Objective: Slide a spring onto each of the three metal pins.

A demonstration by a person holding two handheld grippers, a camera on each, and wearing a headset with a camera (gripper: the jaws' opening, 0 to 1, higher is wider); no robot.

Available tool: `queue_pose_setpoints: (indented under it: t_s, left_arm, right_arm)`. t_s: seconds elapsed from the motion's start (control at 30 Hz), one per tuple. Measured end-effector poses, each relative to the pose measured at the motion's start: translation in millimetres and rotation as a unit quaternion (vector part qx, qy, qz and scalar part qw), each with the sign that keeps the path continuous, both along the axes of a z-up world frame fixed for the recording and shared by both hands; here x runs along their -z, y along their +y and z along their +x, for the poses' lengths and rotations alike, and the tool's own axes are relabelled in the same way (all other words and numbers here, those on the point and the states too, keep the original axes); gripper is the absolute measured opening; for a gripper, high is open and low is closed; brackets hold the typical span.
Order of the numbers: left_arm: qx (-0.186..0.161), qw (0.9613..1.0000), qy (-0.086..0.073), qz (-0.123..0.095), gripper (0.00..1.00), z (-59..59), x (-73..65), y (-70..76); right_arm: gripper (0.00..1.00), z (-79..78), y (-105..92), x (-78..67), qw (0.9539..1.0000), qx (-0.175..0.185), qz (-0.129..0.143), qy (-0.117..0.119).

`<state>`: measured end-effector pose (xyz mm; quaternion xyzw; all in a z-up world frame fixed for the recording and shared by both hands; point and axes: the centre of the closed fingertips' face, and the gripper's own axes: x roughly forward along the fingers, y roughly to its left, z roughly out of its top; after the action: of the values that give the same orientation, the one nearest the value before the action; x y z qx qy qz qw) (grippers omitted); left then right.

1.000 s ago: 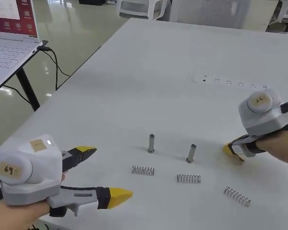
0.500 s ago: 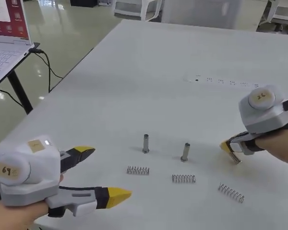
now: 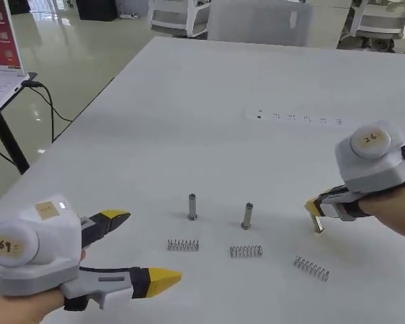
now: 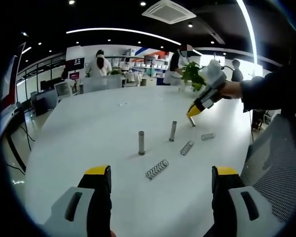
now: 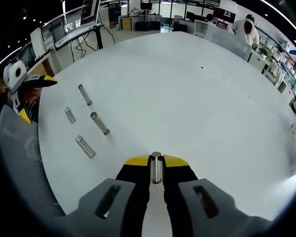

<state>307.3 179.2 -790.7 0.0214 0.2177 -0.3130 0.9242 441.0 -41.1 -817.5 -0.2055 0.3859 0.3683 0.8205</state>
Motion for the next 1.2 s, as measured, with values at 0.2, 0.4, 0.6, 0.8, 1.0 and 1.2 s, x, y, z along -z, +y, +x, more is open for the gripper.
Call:
queue_pose_setpoints:
  t_s: [0.2, 0.4, 0.6, 0.8, 1.0, 1.2]
  left_arm:
    - [0.007, 1.0000, -0.002, 0.003, 0.83, 0.8, -1.9, -3.3]
    - [0.013, 0.9999, -0.001, 0.005, 0.83, -0.1, -2.0, -5.8]
    - [0.012, 0.9999, -0.001, 0.004, 0.83, -0.6, -2.4, -4.7]
    - [0.013, 0.9999, -0.001, 0.006, 0.82, -0.4, -1.7, -5.3]
    - [0.013, 0.9999, -0.002, 0.006, 0.82, -0.1, -1.5, -4.9]
    - [0.014, 0.9999, -0.003, 0.006, 0.82, -0.2, -1.9, -5.9]
  right_arm:
    - [0.10, -4.5, -4.8, -2.5, 0.9998, 0.008, 0.012, -0.009]
    - [0.10, -9.0, -6.6, -3.3, 0.9995, 0.016, 0.026, -0.010]
    - [0.10, -14.3, -8.6, -4.6, 0.9987, 0.018, 0.044, -0.018]
    - [0.10, -14.9, -12.4, -5.9, 0.9985, 0.023, 0.046, -0.019]
    - [0.10, -15.2, -15.5, -6.2, 0.9981, 0.029, 0.052, -0.018]
    - [0.10, -16.3, -17.0, -6.3, 0.9983, 0.027, 0.049, -0.018]
